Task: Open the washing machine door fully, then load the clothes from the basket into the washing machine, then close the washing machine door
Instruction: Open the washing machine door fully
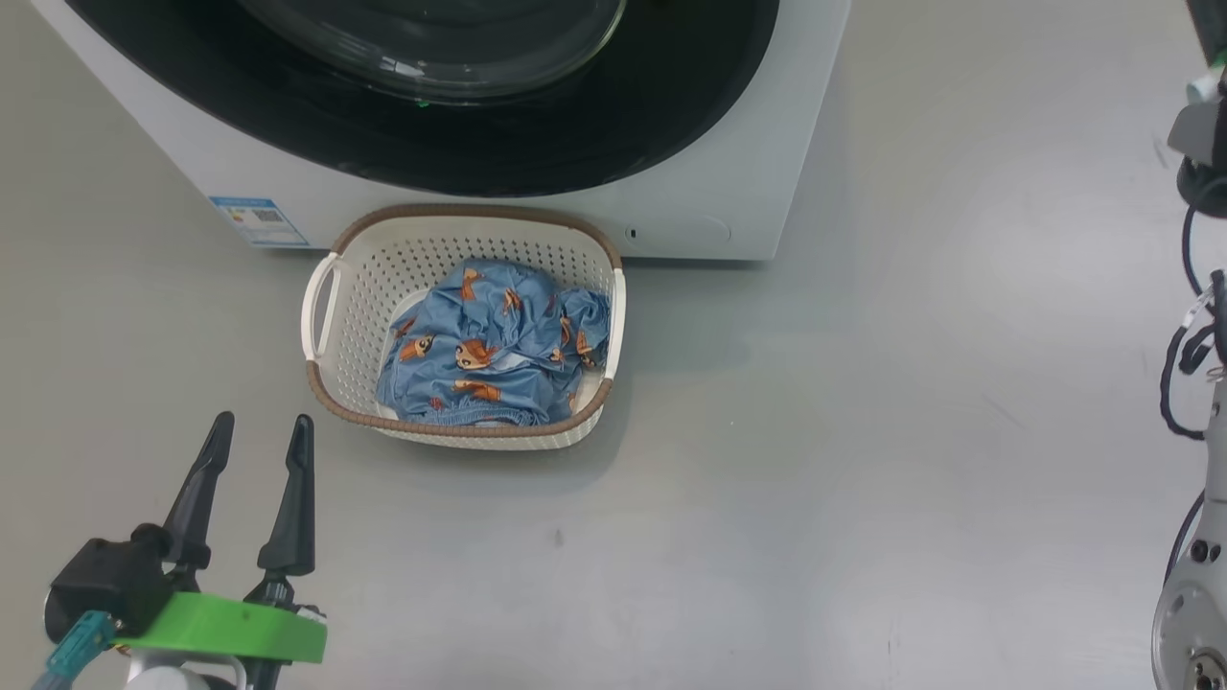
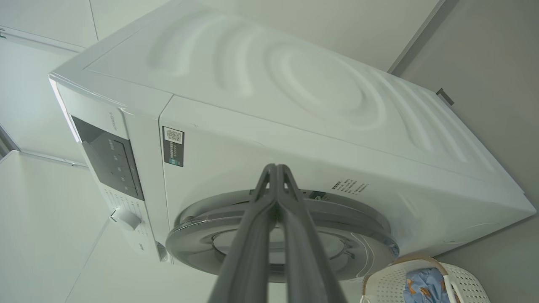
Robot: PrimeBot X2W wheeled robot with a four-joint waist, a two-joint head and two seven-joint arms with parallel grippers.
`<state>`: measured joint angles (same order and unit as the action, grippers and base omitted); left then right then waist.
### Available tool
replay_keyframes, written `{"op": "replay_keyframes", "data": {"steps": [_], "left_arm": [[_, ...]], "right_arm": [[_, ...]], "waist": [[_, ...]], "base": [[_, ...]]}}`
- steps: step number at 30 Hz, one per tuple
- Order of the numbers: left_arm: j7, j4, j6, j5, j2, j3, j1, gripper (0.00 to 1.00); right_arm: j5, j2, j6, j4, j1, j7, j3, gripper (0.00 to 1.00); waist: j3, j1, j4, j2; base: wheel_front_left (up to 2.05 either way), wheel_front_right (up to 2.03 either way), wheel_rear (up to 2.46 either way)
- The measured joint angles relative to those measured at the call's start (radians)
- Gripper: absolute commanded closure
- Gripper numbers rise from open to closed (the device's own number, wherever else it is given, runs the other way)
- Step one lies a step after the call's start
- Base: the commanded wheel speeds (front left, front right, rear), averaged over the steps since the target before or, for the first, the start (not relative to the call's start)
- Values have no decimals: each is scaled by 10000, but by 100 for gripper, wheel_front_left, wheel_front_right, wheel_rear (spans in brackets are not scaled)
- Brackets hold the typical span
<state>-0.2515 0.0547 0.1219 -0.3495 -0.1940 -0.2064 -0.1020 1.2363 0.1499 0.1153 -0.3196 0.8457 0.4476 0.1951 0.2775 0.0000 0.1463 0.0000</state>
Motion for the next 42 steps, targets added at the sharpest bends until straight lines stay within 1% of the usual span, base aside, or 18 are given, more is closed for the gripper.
{"op": "replay_keyframes", "data": {"steps": [4,5,9,13,14,18,27,42], "left_arm": [[0,-90,0,-136,29,-180,-194,0],[0,-115,0,-136,36,-232,-256,0],[0,-215,0,-205,75,-395,-549,0],[0,-347,0,-295,188,-447,-857,0],[0,-383,0,-297,215,-453,-930,0],[0,-460,0,-313,339,-499,-1243,0],[0,-474,0,-376,545,-545,-1678,0],[-2,-504,0,-476,803,-619,-2082,0]], "right_arm": [[194,81,23,-4,399,462,69,100],[253,115,94,-6,499,587,69,100],[328,265,96,-21,895,1055,46,100],[328,370,117,-27,1402,1501,-136,100],[328,372,176,-31,1533,1595,-205,100],[320,364,178,-163,1967,1948,-395,100],[96,234,178,-861,2597,2406,-596,100],[-686,17,178,-1605,3744,2606,-867,100]], "waist": [[311,0,103,0],[392,0,131,0],[743,0,261,0],[1109,1,423,0],[1201,1,465,0],[1564,1,643,0],[2145,1,1093,0],[2867,1,1542,0]], "base": [[0,0,0],[0,0,0],[0,0,0],[0,0,0],[0,0,0],[0,0,0],[0,0,0],[0,0,0]]}}
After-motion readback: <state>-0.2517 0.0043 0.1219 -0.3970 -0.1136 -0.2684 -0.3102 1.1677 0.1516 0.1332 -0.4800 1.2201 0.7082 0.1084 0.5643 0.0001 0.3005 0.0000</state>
